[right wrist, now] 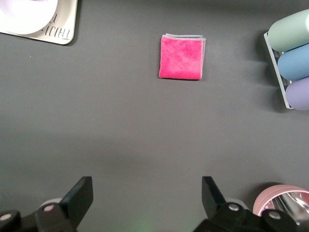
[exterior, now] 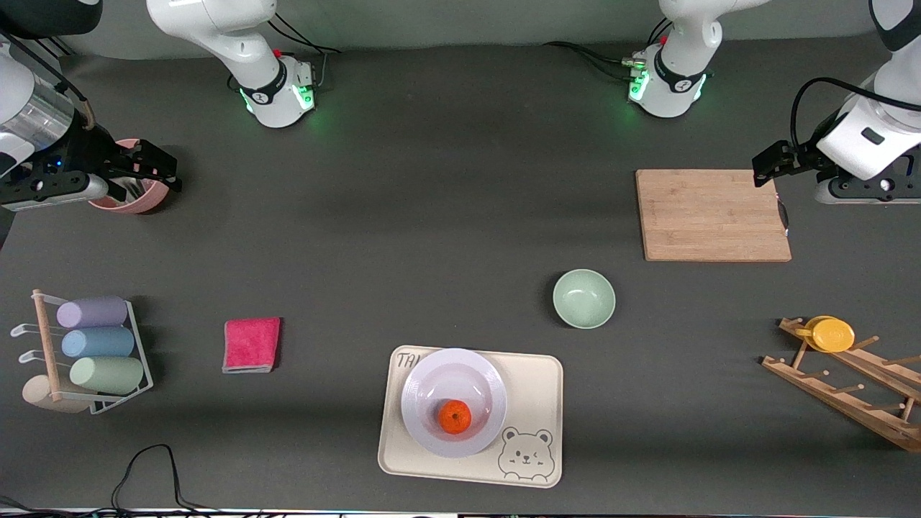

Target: Place orange and plate with both arms

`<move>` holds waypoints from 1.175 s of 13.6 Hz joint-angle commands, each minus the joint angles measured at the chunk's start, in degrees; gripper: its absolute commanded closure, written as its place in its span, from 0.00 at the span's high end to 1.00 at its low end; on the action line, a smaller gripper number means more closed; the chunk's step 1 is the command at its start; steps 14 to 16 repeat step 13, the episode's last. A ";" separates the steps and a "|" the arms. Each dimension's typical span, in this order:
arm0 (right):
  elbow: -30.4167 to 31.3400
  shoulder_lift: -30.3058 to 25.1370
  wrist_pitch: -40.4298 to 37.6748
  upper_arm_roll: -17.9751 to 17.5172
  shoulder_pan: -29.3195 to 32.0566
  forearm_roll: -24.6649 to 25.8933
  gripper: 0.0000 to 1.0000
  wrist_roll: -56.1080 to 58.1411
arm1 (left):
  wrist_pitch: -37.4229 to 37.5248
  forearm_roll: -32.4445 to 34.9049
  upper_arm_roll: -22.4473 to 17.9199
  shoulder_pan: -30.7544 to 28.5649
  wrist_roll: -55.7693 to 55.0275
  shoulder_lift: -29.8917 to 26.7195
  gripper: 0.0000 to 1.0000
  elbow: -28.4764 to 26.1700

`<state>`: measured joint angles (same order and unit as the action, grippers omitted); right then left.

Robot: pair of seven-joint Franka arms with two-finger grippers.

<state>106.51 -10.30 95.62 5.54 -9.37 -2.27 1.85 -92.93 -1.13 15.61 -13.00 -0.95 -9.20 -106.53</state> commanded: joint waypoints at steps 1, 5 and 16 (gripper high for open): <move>-1.56 0.89 -0.17 -0.36 -0.04 -0.37 1.00 -1.32 | -0.24 -0.10 -0.41 0.61 0.25 0.06 1.00 0.62; -2.35 0.81 -0.17 -0.27 -0.12 -0.37 1.00 -1.23 | -0.24 -0.10 -0.41 0.61 0.25 0.06 1.00 0.62; -3.06 2.39 -0.78 -0.18 -0.21 -0.54 1.00 -1.23 | -0.24 -0.19 -0.41 0.61 0.07 0.06 1.00 0.62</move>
